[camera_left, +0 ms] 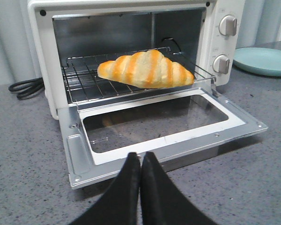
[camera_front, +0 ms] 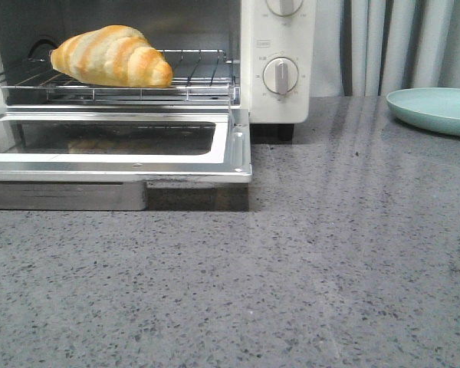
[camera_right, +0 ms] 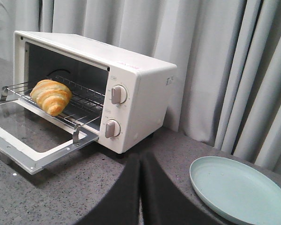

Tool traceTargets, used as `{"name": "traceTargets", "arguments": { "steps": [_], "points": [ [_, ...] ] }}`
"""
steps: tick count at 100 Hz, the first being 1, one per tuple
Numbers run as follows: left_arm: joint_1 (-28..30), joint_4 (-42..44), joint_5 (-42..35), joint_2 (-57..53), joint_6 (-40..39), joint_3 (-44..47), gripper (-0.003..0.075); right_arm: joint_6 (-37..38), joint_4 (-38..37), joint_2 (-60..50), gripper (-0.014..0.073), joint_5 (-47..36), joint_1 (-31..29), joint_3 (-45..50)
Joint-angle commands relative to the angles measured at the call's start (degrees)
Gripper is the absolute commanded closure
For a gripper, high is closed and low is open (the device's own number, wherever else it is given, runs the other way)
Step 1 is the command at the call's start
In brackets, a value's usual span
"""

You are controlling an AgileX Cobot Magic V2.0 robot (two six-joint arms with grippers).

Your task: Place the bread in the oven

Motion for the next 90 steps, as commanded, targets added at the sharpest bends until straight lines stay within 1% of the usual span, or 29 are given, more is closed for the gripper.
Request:
{"name": "traceTargets", "arguments": {
  "steps": [1, 8, 17, 25, 36, 46, 51, 57, 65, 90],
  "points": [
    [1.56, 3.2, -9.01, -0.84, 0.5, 1.86, 0.0741, -0.06, -2.13, -0.23, 0.0652, -3.85, -0.15, -1.21],
    [4.69, 2.24, -14.36, -2.62, 0.5, 6.76, 0.0741, -0.06, -2.13, -0.23, 0.0652, -3.85, -0.15, -1.21],
    [10.22, -2.2, -20.78, -3.16, 0.5, 13.57, 0.0741, -0.06, -2.13, -0.23, 0.0652, -3.85, -0.15, -1.21],
    [14.95, -6.33, -21.35, -3.16, 0.5, 17.46, 0.0741, -0.06, -2.13, -0.23, 0.0652, -3.85, -0.15, -1.21],
    [19.46, -7.13, -20.74, -3.16, 0.5, 20.6, 0.0741, -0.06, -2.13, -0.23, 0.0652, -3.85, -0.15, -1.21],
    [20.88, -6.99, -18.23, -3.16, 0.5, 21.82, 0.0741, -0.06, -2.13, -0.23, 0.0652, -3.85, -0.15, -1.21],
    [20.89, -6.87, -15.34, -3.16, 0.5, 21.94, 0.0741, -0.06, -2.13, -0.23, 0.0652, -3.85, -0.15, -1.21],
    [20.89, -6.62, -15.62, -3.16, 0.5, 21.94, 0.0741, -0.06, -2.13, -0.23, 0.0652, -3.85, -0.15, -1.21],
    [20.89, -4.1, -15.89, -3.16, 0.5, 21.94, 0.0741, -0.06, -2.13, -0.23, 0.0652, -3.85, -0.15, -1.21],
    [20.89, -3.98, -15.89, -3.16, 0.5, 21.94, 0.0741, -0.06, -2.13, -0.23, 0.0652, -3.85, -0.15, -1.21]
  ]
}}
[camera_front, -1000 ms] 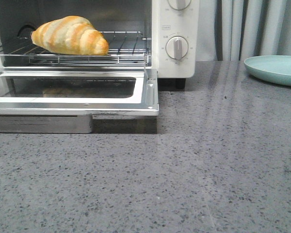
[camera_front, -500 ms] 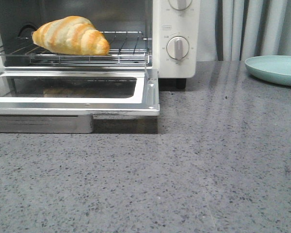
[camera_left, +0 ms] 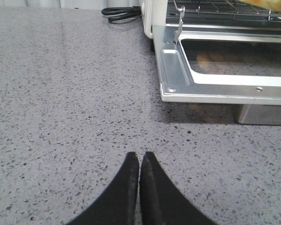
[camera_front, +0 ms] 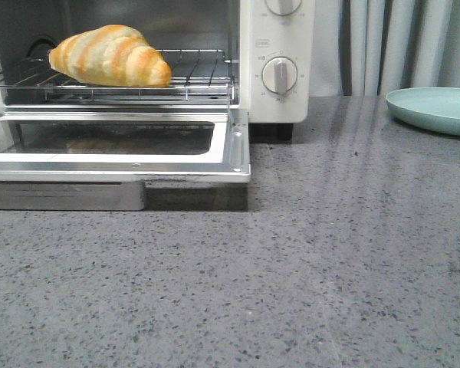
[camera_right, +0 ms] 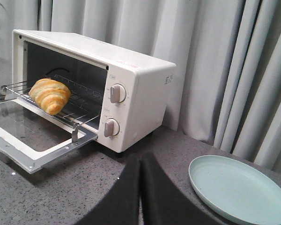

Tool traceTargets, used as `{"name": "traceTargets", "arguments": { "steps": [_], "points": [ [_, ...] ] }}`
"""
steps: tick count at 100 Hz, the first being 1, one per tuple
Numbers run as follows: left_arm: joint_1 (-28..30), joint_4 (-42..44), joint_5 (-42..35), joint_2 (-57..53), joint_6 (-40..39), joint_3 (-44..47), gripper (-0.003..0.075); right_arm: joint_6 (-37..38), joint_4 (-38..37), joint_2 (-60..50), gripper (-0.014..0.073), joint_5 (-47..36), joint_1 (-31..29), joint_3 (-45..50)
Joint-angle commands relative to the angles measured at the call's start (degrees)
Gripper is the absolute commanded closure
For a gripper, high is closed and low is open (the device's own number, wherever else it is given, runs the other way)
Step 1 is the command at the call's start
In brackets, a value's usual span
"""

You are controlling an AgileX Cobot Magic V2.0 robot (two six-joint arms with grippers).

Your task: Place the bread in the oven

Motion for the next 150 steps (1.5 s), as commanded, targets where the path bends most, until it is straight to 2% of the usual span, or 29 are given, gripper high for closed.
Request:
{"name": "traceTargets", "arguments": {
  "steps": [1, 49, 57, 63, 77, 92, 99, 112, 117, 136, 150],
  "points": [
    [0.27, 0.24, -2.87, -1.65, -0.03, 1.34, 0.0741, -0.06, -2.13, -0.23, 0.0652, -3.97, -0.15, -1.21],
    [0.27, 0.24, -2.87, -1.65, -0.03, 1.34, 0.0741, -0.06, -2.13, -0.23, 0.0652, -3.57, -0.15, -1.21],
    [0.27, 0.24, -2.87, -1.65, -0.03, 1.34, 0.0741, -0.06, -6.21, -0.23, 0.0652, 0.68, -0.29, -0.4],
    [0.27, 0.24, -2.87, -1.65, -0.03, 1.34, 0.0741, -0.06, -6.86, -0.23, 0.0652, 0.39, -1.18, 1.24],
    [0.27, 0.24, -2.87, -1.65, -0.03, 1.34, 0.0741, -0.06, -0.9, -0.23, 0.0652, -6.64, -7.11, 8.58],
    [0.27, 0.24, -2.87, -1.65, -0.03, 1.34, 0.0741, -0.06, 12.6, -0.23, 0.0652, -21.01, -18.67, 19.07],
    [0.27, 0.24, -2.87, -1.65, -0.03, 1.34, 0.0742, -0.06, 14.6, -0.23, 0.0652, -28.88, -24.3, 24.54],
    [0.27, 0.24, -2.87, -1.65, -0.03, 1.34, 0.0741, -0.06, 19.35, -0.23, 0.0652, -36.66, -32.78, 32.93],
    [0.27, 0.24, -2.87, -1.65, -0.03, 1.34, 0.0741, -0.06, 20.08, -0.35, 0.0652, -31.04, -34.88, 32.43],
    [0.27, 0.24, -2.87, -1.65, -0.03, 1.34, 0.0741, -0.17, 20.32, -0.64, 0.0652, -21.96, -37.2, 32.6],
    [0.27, 0.24, -2.87, -1.65, -0.03, 1.34, 0.0741, -0.17, 20.32, -0.64, 0.0652, -22.1, -37.2, 32.6]
  ]
}}
